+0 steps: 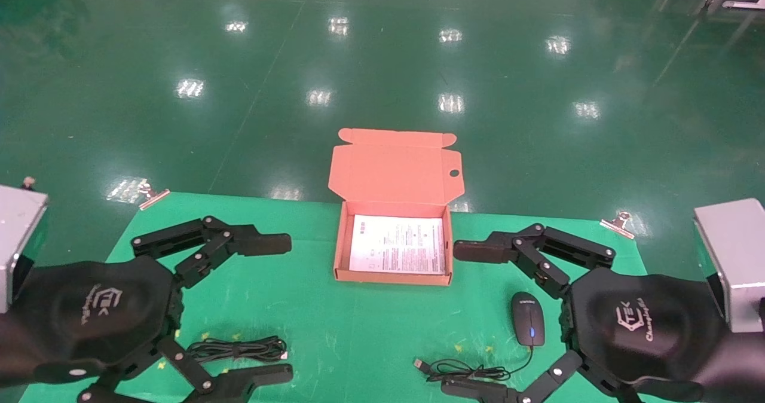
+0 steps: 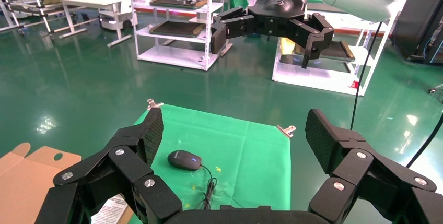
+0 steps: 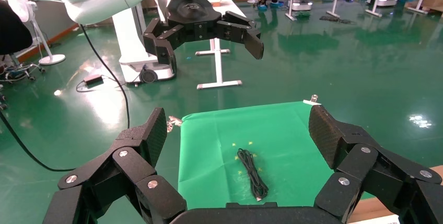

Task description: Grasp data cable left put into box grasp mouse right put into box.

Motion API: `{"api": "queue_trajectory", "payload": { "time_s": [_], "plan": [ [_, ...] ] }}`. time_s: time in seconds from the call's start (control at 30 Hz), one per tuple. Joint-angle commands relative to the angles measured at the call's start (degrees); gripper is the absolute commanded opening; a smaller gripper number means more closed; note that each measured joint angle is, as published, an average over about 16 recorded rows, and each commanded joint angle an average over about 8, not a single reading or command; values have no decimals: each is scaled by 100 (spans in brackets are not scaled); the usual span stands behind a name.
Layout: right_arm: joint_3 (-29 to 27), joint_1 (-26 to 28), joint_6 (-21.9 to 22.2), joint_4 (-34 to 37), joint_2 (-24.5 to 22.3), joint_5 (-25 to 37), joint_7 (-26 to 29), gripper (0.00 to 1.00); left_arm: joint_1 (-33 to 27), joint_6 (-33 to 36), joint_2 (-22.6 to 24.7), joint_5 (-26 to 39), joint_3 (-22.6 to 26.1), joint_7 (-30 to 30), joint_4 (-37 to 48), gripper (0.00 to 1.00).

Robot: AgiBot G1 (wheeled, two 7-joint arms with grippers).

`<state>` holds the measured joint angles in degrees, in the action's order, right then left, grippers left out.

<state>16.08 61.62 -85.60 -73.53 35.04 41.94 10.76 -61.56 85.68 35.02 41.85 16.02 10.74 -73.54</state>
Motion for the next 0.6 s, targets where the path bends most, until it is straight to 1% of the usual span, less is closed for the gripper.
{"api": "queue_trajectory", "payload": {
  "time_s": [0.03,0.6],
  "plan": [
    [0,0,0,0,0,0,0,100,0,0,0,0,0,0,0,100],
    [0,0,0,0,0,0,0,100,0,0,0,0,0,0,0,100]
  ]
}}
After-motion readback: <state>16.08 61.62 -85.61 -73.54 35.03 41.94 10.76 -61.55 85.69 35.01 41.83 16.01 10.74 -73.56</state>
